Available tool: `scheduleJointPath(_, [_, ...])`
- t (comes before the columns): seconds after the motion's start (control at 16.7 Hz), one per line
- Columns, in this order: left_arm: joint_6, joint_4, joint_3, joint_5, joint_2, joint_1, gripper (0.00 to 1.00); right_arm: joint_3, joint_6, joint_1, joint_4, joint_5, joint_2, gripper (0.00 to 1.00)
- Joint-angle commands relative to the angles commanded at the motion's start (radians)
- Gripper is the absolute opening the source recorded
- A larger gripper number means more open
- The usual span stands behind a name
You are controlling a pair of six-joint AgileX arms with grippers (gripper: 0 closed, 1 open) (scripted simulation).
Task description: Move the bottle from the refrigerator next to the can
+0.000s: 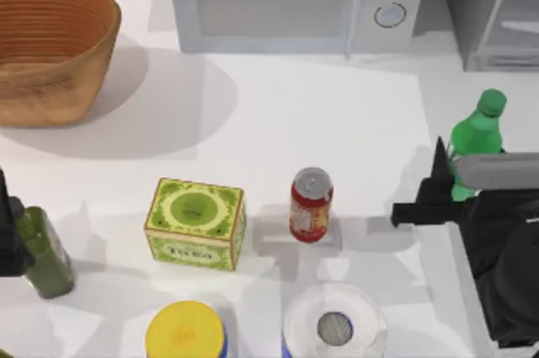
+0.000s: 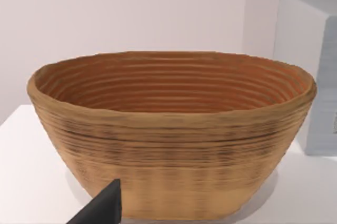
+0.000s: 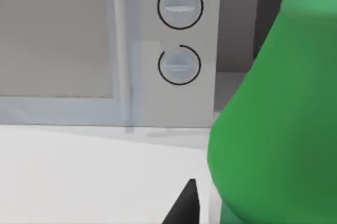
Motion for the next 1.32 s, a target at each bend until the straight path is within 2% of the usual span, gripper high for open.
scheduleJointPath(0.48, [0.0, 0.0, 0.0, 0.0, 0.0, 0.0, 1.0, 0.0, 0.0, 0.0, 0.0, 0.0, 0.0, 0.0])
scheduleJointPath(1.26, [0.0, 0.0, 0.0, 0.0, 0.0, 0.0, 1.0, 0.0, 0.0, 0.0, 0.0, 0.0, 0.0, 0.98])
scheduleJointPath(1.32, [0.0, 0.0, 0.0, 0.0, 0.0, 0.0, 1.0, 0.0, 0.0, 0.0, 0.0, 0.0, 0.0, 1.0])
